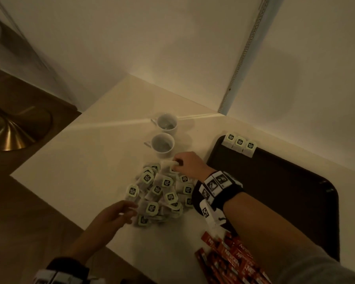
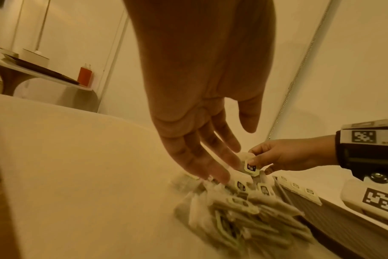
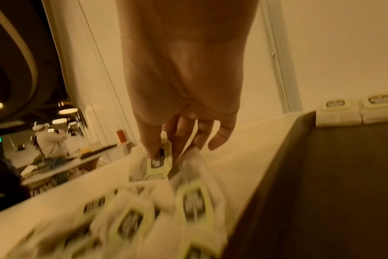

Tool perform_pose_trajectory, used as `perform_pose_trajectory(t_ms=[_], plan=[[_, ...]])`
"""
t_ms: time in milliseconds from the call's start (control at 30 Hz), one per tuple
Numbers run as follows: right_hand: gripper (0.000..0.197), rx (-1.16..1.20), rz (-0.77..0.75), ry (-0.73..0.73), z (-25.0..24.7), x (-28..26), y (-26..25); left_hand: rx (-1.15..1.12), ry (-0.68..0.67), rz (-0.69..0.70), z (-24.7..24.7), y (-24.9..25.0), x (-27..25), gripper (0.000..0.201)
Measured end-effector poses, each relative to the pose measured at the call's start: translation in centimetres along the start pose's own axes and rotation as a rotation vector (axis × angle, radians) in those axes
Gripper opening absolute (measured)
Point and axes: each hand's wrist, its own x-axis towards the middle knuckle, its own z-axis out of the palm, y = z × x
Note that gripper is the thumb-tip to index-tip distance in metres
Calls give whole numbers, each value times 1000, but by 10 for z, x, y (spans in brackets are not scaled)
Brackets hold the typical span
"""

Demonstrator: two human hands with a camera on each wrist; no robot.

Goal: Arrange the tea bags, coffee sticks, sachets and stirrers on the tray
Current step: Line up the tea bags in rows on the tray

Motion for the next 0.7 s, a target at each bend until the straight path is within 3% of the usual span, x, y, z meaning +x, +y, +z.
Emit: perform_pose_trajectory(t_ms=[167, 300, 367, 433, 500, 567, 700], plan=[[30, 37, -131, -139, -49, -12, -31, -222, 13, 112, 9, 37, 32, 43], [31, -34, -269, -294, -76, -22, -68, -428, -177, 140, 19, 76, 58, 55], [22, 26, -321, -251, -78, -23, -78, -439, -310, 127, 21, 89, 67, 42], [15, 242, -302, -108, -76, -20, -79, -438, -357, 117, 20, 97, 73, 27], [6, 408, -194, 93, -68, -15, -68, -440, -301, 123, 15, 102, 76, 24], [13, 304, -66, 159, -50, -9, -49, -466, -219, 141, 10, 104, 78, 26], [28, -152, 12, -153, 10, -10, -21, -525, -90, 189, 10, 115, 79, 26]])
